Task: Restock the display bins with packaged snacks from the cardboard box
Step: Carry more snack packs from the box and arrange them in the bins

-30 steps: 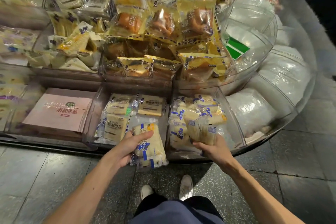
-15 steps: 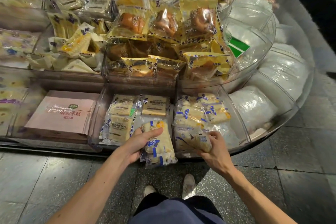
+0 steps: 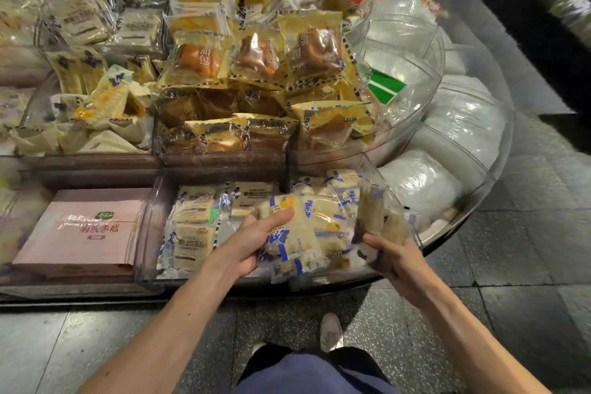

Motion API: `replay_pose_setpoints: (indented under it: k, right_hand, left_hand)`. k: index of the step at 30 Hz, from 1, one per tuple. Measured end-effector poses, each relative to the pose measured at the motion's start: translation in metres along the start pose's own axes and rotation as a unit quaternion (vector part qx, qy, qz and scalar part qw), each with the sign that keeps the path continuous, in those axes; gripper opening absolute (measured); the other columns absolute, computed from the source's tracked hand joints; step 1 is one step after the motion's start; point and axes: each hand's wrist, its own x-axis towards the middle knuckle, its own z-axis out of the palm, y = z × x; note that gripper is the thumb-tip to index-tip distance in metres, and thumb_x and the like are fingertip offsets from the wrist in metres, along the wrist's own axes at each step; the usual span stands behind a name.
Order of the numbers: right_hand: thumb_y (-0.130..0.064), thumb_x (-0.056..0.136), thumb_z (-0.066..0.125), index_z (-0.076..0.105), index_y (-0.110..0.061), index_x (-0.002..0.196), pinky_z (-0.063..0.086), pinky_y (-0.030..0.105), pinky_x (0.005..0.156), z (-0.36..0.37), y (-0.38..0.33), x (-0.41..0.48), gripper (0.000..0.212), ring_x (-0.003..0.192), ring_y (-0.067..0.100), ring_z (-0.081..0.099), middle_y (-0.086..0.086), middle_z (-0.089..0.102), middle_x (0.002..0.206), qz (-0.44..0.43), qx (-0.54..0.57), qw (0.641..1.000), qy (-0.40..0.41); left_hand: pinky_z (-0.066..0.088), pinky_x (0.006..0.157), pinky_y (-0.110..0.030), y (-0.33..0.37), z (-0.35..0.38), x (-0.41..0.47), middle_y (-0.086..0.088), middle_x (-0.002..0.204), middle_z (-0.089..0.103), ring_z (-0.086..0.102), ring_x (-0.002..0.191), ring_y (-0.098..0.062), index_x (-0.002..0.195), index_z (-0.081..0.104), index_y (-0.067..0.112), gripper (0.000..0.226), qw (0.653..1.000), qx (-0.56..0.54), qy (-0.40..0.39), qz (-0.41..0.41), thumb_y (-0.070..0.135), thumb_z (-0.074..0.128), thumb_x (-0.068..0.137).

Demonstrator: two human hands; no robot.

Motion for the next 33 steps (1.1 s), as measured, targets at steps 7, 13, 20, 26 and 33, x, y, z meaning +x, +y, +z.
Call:
replay_pose_setpoints:
  k: [7, 13, 20, 26, 33]
  right_hand:
    - [-0.022, 0.036, 0.100, 0.080, -0.010, 0.101, 0.059, 0.048, 0.086, 0.007, -0.040, -0.011, 0.069, 0.095, 0.030, 0.074, 0.016, 0.075, 0.108, 0.080, 0.158, 0.968, -0.179]
    - [-0.009, 0.034, 0.100, 0.078, -0.002, 0.100, 0.061, 0.053, 0.073, -0.008, -0.048, -0.006, 0.070, 0.091, 0.035, 0.074, 0.022, 0.073, 0.106, 0.108, 0.249, 0.941, -0.201]
    - [-0.018, 0.031, 0.102, 0.078, -0.005, 0.098, 0.062, 0.046, 0.065, -0.038, -0.064, 0.003, 0.072, 0.080, 0.029, 0.074, 0.016, 0.075, 0.094, 0.079, 0.221, 0.951, -0.202]
    - [-0.025, 0.037, 0.102, 0.081, -0.009, 0.095, 0.063, 0.041, 0.071, -0.053, -0.070, 0.013, 0.064, 0.080, 0.024, 0.074, 0.014, 0.076, 0.097, 0.072, 0.125, 0.959, -0.244]
    - [-0.050, 0.049, 0.095, 0.080, -0.022, 0.104, 0.053, 0.032, 0.058, -0.081, -0.082, 0.034, 0.063, 0.071, 0.037, 0.050, 0.007, 0.076, 0.102, 0.068, 0.030, 0.974, -0.216]
  left_hand:
    - [0.062, 0.072, -0.037, 0.010, 0.062, 0.009, -0.014, 0.119, 0.068, 0.074, 0.096, -0.022, 0.143, 0.033, 0.010, 0.109, 0.996, 0.020, -0.064, 0.056, 0.030, 0.089, 0.052]
    - [0.058, 0.090, -0.047, 0.009, 0.100, 0.021, -0.008, 0.116, 0.065, 0.071, 0.096, -0.019, 0.131, 0.039, 0.016, 0.102, 0.990, 0.077, 0.000, 0.122, 0.046, 0.088, 0.046]
    - [0.053, 0.097, -0.049, 0.007, 0.117, 0.036, -0.006, 0.116, 0.071, 0.071, 0.103, -0.021, 0.132, 0.048, 0.016, 0.126, 0.990, 0.089, 0.002, 0.106, 0.063, 0.095, 0.026]
    - [0.056, 0.092, -0.044, -0.005, 0.133, 0.045, -0.002, 0.120, 0.064, 0.066, 0.104, -0.020, 0.135, 0.048, 0.032, 0.071, 0.973, 0.172, 0.057, 0.142, 0.027, 0.086, 0.076]
    - [0.055, 0.058, -0.017, 0.013, 0.140, 0.053, -0.002, 0.142, 0.049, 0.064, 0.102, -0.010, 0.153, 0.031, 0.022, 0.089, 0.984, 0.098, 0.046, 0.143, 0.031, 0.082, 0.080]
